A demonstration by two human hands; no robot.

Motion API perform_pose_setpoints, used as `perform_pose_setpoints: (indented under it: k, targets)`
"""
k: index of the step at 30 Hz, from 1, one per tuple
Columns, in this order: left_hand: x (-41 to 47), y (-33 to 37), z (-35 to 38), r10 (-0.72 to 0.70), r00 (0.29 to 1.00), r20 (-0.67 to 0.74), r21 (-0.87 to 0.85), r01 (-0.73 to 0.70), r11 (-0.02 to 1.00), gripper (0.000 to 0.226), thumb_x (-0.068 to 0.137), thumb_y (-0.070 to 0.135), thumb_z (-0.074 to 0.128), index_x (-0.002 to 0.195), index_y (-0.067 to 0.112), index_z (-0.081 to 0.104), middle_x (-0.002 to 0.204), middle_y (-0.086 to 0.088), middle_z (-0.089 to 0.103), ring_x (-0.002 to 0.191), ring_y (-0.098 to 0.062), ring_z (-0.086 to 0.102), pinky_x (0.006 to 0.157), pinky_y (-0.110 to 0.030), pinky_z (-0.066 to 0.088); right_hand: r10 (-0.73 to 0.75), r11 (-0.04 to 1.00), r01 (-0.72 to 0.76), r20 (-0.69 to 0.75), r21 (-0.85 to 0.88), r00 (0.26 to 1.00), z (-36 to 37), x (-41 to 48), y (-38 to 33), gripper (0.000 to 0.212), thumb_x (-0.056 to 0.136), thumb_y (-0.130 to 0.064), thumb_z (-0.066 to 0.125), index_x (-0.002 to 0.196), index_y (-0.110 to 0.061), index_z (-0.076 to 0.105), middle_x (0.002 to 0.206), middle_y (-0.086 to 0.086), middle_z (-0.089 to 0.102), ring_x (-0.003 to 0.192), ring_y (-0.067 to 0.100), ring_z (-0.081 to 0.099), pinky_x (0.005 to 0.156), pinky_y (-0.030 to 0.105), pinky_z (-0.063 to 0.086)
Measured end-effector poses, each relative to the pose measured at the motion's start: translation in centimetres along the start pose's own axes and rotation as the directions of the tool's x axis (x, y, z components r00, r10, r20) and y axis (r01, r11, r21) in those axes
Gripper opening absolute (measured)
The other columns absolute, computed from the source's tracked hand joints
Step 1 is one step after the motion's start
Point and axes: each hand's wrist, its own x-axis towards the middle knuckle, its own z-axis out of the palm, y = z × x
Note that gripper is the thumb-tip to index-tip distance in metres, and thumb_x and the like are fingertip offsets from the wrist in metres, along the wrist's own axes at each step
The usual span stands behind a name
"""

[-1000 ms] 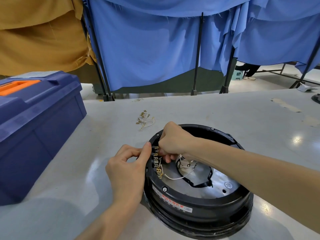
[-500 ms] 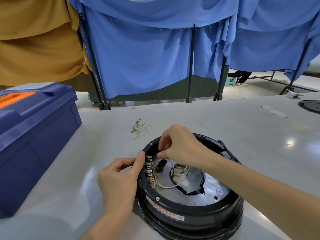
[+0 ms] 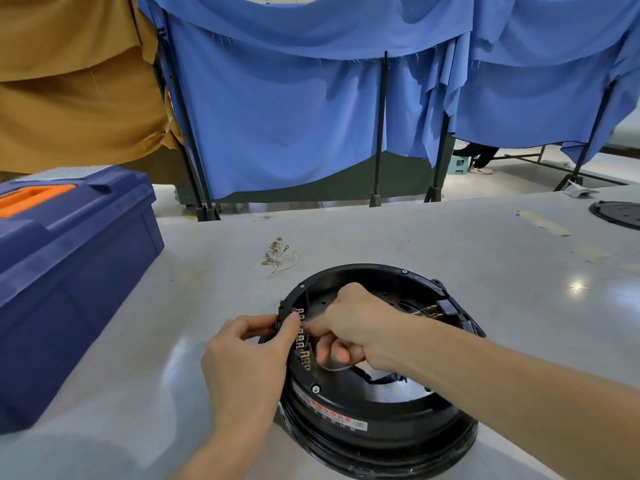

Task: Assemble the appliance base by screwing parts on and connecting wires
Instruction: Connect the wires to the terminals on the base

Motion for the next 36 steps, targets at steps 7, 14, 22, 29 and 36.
perform_pose_setpoints:
  k: [7, 14, 22, 29, 36]
  targets:
    - [0.0, -0.3, -0.1, 0.040, 0.999, -0.011, 0.018, -0.040, 0.999, 0.016, 0.069, 0.036, 0.083, 0.064, 0.024, 0.073, 0.071, 0.011, 0.071, 0.078, -0.006, 0.065, 0.075, -0.030, 0.049, 0.077, 0.973, -0.064, -0.048, 0.222, 0.996, 0.8, 0.4, 0.5, 0.020, 0.095, 0.001, 0.055, 0.075, 0.004, 0.054, 0.041, 0.009, 0.052, 0.023, 0.009, 0.031, 0.028, 0.013, 0.020]
    - [0.1, -0.3, -0.1, 0.039, 0.999, -0.024, 0.024, -0.038, 0.999, 0.017, 0.069, 0.035, 0.083, 0.061, 0.025, 0.073, 0.069, 0.012, 0.070, 0.073, 0.001, 0.062, 0.072, -0.028, 0.046, -0.001, 0.999, 0.006, -0.093, 0.053, 0.996, 1.0, 0.3, 1.0, 0.022, 0.095, -0.006, 0.056, 0.074, 0.001, 0.055, 0.043, 0.006, 0.053, 0.023, 0.008, 0.033, 0.029, 0.013, 0.021]
    - [0.0, -0.3, -0.1, 0.035, 0.999, -0.016, 0.023, -0.035, 0.999, 0.018, 0.069, 0.037, 0.083, 0.061, 0.024, 0.073, 0.069, 0.013, 0.070, 0.076, -0.007, 0.065, 0.076, -0.032, 0.049, -0.020, 0.997, 0.019, -0.013, -0.078, 1.000, 0.0, 0.5, 0.8, 0.018, 0.097, -0.008, 0.054, 0.084, 0.004, 0.057, 0.044, 0.005, 0.055, 0.027, 0.008, 0.034, 0.029, 0.014, 0.021]
    - [0.0, -0.2, 0.0, 0.039, 0.999, -0.025, 0.017, -0.039, 0.999, 0.018, 0.070, 0.036, 0.083, 0.060, 0.025, 0.072, 0.067, 0.014, 0.069, 0.075, -0.005, 0.063, 0.074, -0.030, 0.046, 0.013, 1.000, -0.013, -0.008, 0.017, 1.000, -0.1, 0.5, 0.8, 0.020, 0.095, -0.005, 0.057, 0.076, 0.002, 0.057, 0.043, 0.007, 0.054, 0.026, 0.009, 0.033, 0.028, 0.015, 0.020]
    - [0.0, -0.2, 0.0, 0.034, 0.999, -0.025, 0.005, -0.034, 0.999, 0.018, 0.069, 0.035, 0.083, 0.060, 0.025, 0.072, 0.068, 0.013, 0.069, 0.073, -0.002, 0.063, 0.072, -0.028, 0.044, 0.051, 0.982, -0.052, 0.010, 0.180, 0.999, 0.3, 0.0, 0.9, 0.023, 0.095, 0.000, 0.054, 0.072, -0.002, 0.051, 0.053, 0.009, 0.051, 0.027, 0.007, 0.030, 0.028, 0.016, 0.020]
